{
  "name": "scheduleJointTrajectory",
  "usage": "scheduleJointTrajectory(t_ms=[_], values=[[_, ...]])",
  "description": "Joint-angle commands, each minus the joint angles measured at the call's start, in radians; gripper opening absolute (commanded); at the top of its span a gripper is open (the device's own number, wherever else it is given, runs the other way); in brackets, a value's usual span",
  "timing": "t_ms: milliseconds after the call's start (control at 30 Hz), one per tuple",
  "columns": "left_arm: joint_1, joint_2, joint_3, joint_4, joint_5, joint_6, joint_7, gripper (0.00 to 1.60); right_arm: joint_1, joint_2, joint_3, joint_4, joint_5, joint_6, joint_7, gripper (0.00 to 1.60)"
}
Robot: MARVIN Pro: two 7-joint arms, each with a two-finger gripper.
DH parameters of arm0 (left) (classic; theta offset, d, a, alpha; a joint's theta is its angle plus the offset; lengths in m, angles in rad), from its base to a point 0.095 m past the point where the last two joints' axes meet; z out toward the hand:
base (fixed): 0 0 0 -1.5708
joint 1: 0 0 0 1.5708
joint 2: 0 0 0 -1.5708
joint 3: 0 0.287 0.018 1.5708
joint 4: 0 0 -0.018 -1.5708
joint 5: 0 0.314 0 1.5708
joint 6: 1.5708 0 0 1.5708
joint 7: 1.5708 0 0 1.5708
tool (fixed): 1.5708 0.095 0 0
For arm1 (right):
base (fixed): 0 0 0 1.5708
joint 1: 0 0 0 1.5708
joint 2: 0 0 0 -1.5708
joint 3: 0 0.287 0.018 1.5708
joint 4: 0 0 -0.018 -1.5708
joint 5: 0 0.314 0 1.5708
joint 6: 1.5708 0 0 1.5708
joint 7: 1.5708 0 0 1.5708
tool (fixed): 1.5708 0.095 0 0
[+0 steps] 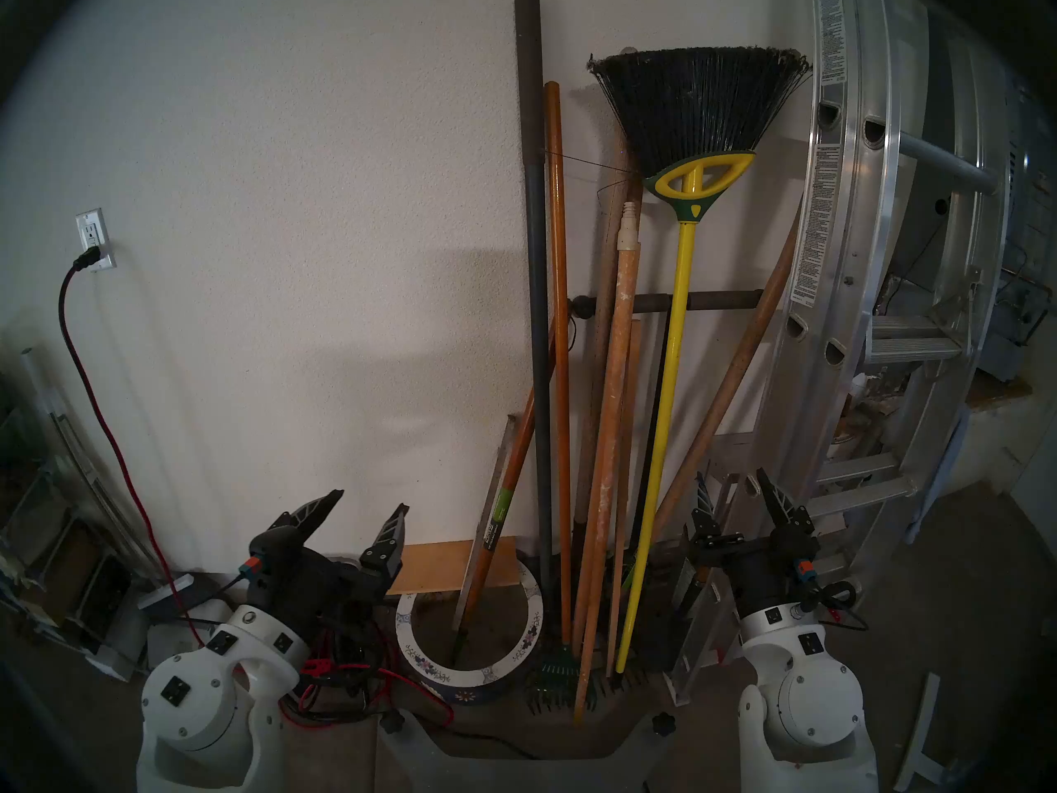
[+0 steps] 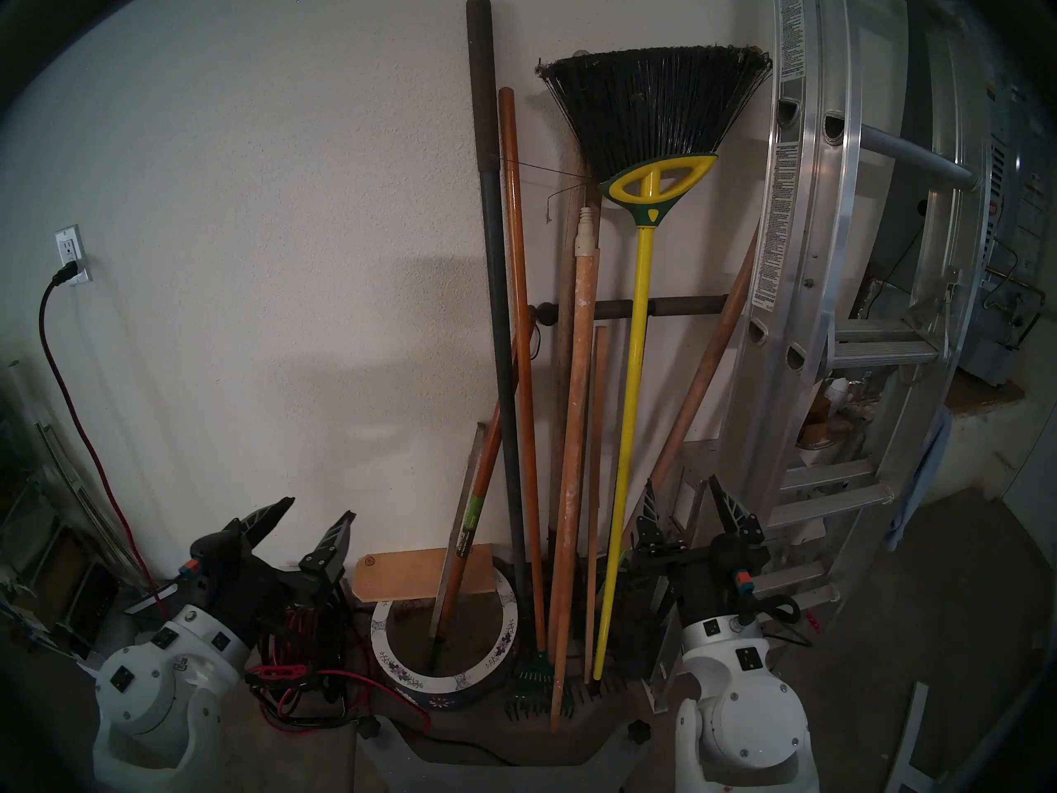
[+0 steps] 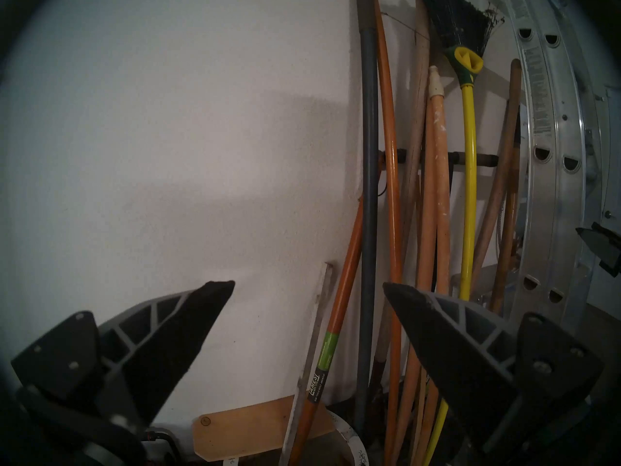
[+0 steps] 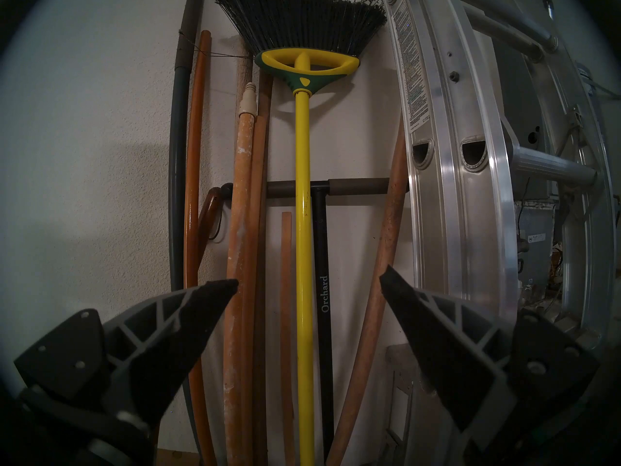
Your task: Put wooden sticks into the pot
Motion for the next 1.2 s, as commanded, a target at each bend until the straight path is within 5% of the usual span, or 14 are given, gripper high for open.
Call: scheduleJointTrajectory(t_ms=[0, 233, 733, 1167], values=[[-0.072, -0.019, 0.064, 0.019, 0.028, 0.056, 0.038, 1.6, 0.0, 0.0, -0.001, -0.001, 0.001, 0.0, 0.0, 1.6], [-0.127, -0.031, 0.154, 0.066, 0.079, 0.096, 0.072, 1.6, 0.0, 0.0, -0.001, -0.001, 0.001, 0.0, 0.0, 1.6], [-0.302, 0.132, 0.446, 0.309, 0.096, 0.059, 0.243, 1.6, 0.0, 0.0, -0.001, -0.001, 0.0, 0.0, 0.0, 1.6], [-0.444, 0.154, 0.585, 0.399, 0.099, 0.055, 0.299, 1.6, 0.0, 0.0, 0.0, -0.001, 0.0, 0.0, 0.0, 1.6]])
